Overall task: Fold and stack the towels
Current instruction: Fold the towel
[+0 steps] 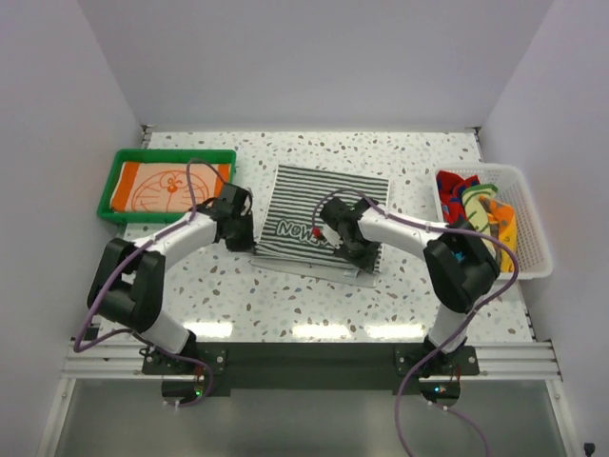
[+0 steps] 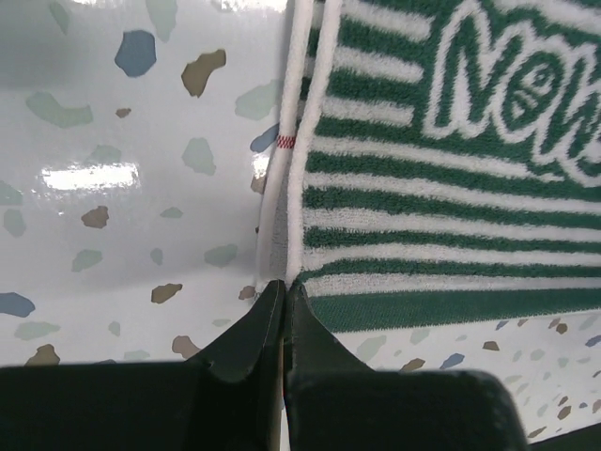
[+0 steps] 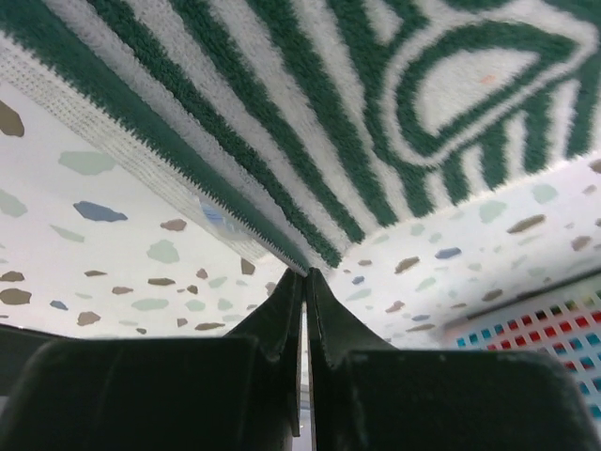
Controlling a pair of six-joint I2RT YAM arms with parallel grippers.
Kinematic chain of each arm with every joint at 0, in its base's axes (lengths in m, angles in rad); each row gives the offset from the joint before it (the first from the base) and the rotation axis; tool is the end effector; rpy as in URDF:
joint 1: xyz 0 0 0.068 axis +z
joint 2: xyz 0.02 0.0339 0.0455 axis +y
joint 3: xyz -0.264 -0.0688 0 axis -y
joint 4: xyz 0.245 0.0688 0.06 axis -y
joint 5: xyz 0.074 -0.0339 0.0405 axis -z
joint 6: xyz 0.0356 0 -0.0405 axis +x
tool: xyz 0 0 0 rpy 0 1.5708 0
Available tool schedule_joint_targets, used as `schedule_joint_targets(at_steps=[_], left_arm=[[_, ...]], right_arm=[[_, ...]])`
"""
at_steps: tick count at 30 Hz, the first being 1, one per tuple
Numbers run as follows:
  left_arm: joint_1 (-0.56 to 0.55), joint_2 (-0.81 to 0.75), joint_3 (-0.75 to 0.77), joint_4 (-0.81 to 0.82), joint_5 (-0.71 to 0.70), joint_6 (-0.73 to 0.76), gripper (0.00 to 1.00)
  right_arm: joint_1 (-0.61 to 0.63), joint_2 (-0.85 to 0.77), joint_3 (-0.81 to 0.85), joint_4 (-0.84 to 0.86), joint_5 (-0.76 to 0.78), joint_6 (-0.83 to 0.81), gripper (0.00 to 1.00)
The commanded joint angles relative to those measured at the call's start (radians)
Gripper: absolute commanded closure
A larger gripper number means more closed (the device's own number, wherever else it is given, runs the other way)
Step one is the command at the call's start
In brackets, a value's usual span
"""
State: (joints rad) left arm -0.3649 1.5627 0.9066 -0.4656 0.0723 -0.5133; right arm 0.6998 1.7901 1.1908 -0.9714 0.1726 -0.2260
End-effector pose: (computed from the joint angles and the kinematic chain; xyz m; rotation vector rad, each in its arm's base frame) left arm 0.2757 -0.1081 0.1769 -0.1808 2.7376 -0.3562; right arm 0.2438 0.1973 0.1735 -1.3799 2.7649 -0.2598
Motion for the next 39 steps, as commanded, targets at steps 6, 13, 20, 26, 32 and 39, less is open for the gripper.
schedule_joint_targets(at_steps=[6,13,20,26,32,39], left_arm=[[0.015,-0.135,0.111,-0.106,-0.143,0.035,1.0],[0.015,-0.128,-0.015,-0.059,-0.08,0.029,1.0],[0.015,-0.052,-0.06,-0.007,-0.077,0.045,1.0],[0.015,-0.038,-0.092,0.016,-0.097,0.039,1.0],[0.015,-0.026,-0.113,0.027,-0.094,0.035,1.0],[0.015,-0.053,-0.107,0.007,-0.109,0.032,0.91]], right_arm=[[0.003,-0.193,0.122,-0.222,0.061,0.051,1.0],[0.018,-0.15,0.039,-0.176,-0.019,0.063,1.0],[0.018,-0.035,-0.046,-0.102,-0.024,0.04,1.0],[0.02,0.015,-0.085,-0.029,-0.1,0.043,1.0],[0.018,0.035,-0.088,-0.021,-0.105,0.053,1.0],[0.023,0.003,-0.053,-0.07,-0.169,0.06,0.7]])
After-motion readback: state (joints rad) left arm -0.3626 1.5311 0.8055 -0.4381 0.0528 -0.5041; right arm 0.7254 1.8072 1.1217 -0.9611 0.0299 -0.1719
